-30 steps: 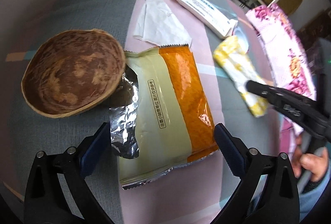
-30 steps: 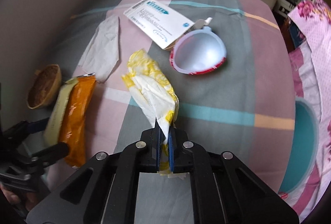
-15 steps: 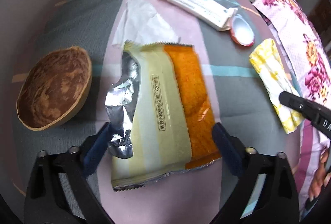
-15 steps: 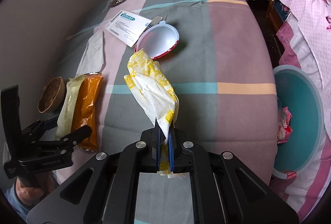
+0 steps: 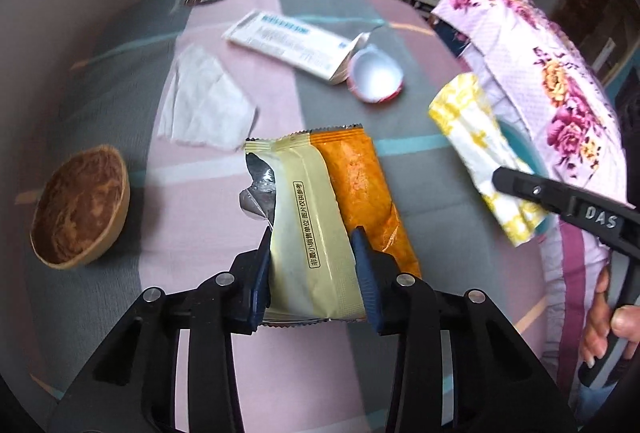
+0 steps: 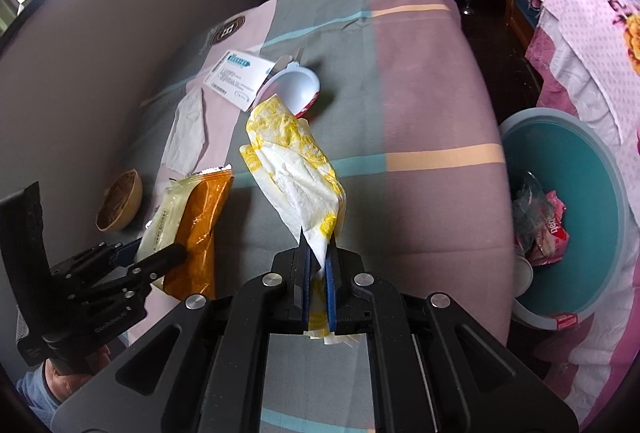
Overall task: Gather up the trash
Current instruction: 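Lift the snack bag and yellow wrapper and carry them over the teal bin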
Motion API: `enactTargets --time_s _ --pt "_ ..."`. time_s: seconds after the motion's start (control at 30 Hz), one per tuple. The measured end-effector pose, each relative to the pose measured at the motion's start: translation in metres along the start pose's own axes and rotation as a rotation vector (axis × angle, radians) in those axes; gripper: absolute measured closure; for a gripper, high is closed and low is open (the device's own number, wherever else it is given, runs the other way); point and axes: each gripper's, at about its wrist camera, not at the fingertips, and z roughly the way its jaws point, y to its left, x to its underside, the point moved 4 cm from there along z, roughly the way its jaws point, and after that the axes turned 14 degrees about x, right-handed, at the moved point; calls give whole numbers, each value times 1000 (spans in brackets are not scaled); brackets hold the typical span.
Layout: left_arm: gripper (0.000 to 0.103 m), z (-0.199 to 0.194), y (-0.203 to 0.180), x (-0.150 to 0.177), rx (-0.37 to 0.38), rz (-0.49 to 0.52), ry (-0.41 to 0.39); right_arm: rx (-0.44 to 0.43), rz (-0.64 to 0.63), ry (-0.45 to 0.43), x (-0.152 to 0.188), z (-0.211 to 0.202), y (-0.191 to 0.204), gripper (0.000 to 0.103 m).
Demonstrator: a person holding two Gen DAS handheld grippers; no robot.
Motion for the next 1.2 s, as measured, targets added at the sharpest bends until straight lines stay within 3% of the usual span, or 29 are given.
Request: enactTargets --time_s 0.5,1.2 --pt "64 1 -60 -33 38 151 -4 32 152 -104 -7 -39 -66 97" --pt "63 60 -178 -63 154 355 89 112 370 -167 4 -68 -184 97"
